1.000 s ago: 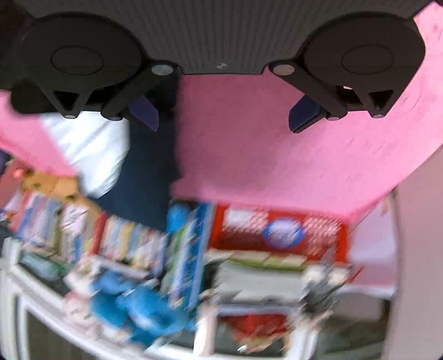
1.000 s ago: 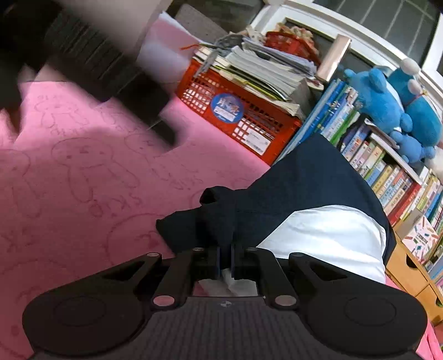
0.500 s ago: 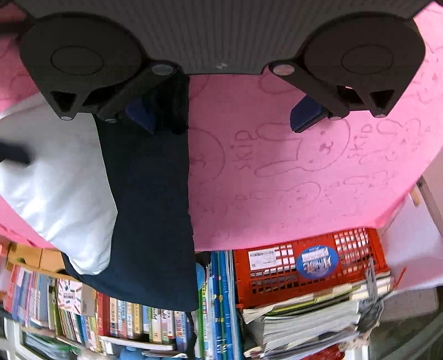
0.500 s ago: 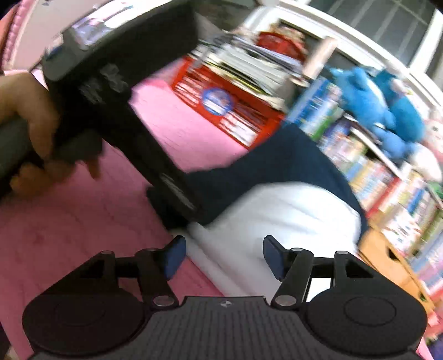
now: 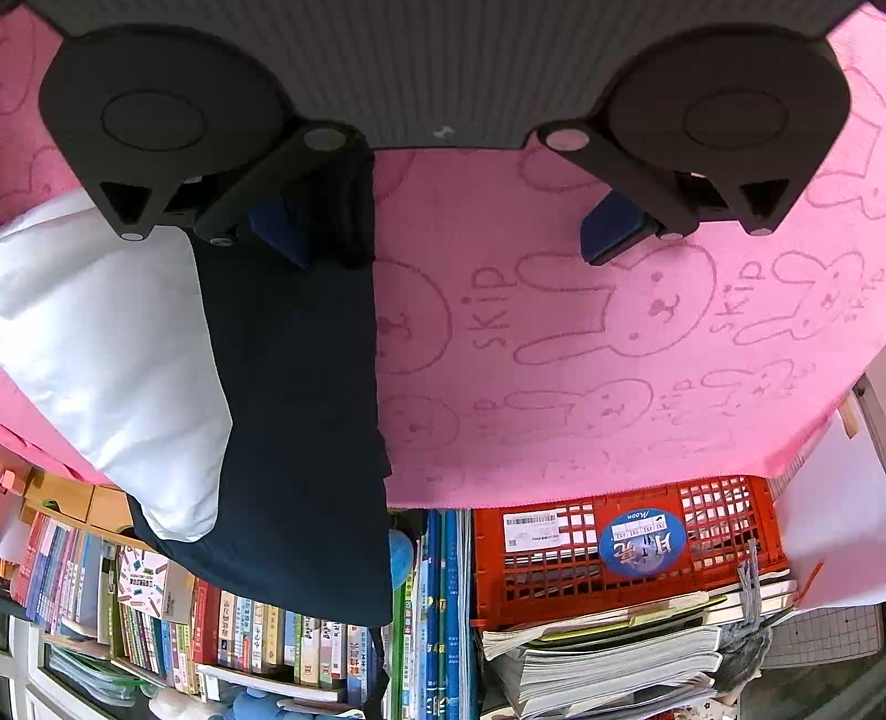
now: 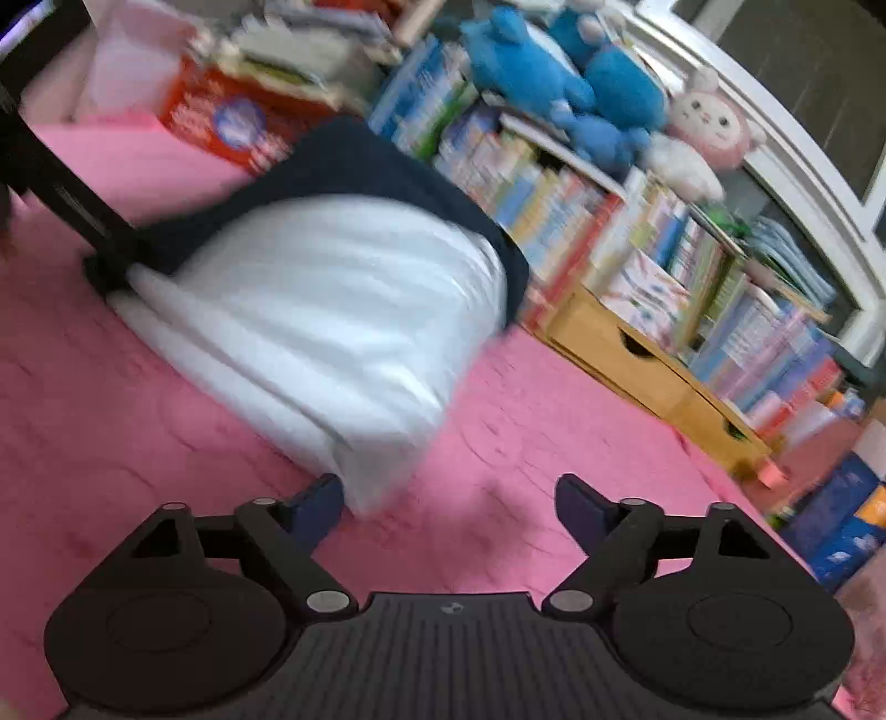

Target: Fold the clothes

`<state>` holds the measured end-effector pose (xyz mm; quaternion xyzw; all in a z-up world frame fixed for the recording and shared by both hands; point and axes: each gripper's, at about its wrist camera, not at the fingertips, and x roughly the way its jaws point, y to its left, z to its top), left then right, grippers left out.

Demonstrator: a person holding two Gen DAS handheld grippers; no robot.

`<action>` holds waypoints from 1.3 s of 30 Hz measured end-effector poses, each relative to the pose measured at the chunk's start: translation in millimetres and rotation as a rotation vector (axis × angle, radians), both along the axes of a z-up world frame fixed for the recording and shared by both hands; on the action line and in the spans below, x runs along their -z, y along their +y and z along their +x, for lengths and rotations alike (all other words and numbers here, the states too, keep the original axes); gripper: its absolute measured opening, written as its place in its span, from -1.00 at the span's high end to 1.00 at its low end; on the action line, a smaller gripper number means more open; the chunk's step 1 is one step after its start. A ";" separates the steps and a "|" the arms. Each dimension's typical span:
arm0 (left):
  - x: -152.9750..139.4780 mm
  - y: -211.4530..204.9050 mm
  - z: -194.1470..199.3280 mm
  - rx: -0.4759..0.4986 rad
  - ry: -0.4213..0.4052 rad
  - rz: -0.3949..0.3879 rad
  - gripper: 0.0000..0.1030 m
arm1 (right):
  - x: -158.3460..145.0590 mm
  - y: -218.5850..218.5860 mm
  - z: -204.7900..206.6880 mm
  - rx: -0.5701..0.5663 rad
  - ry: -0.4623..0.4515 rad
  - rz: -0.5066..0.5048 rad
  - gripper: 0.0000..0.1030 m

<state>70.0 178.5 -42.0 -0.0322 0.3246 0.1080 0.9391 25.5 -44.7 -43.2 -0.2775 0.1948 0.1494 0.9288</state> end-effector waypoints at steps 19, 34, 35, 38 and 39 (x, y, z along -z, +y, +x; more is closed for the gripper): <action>1.0 0.3 -1.8 0.001 -0.003 0.020 -1.00 | 11.6 25.6 55.2 0.049 -0.004 -0.017 0.25; -13.0 -61.6 -23.9 0.137 0.034 0.101 -1.00 | -7.3 9.3 -3.5 0.025 -0.289 -0.410 0.71; -13.2 -65.8 -30.3 0.152 0.035 0.114 -1.00 | -11.8 1.7 -10.6 0.033 -0.279 -0.393 0.71; -10.9 -73.4 -47.2 0.162 0.053 0.179 -1.00 | -16.0 -20.7 -38.5 0.051 -0.168 -0.304 0.72; -8.3 -73.0 -51.4 0.145 0.070 0.216 -1.00 | -17.3 -28.2 -47.8 0.057 -0.131 -0.275 0.72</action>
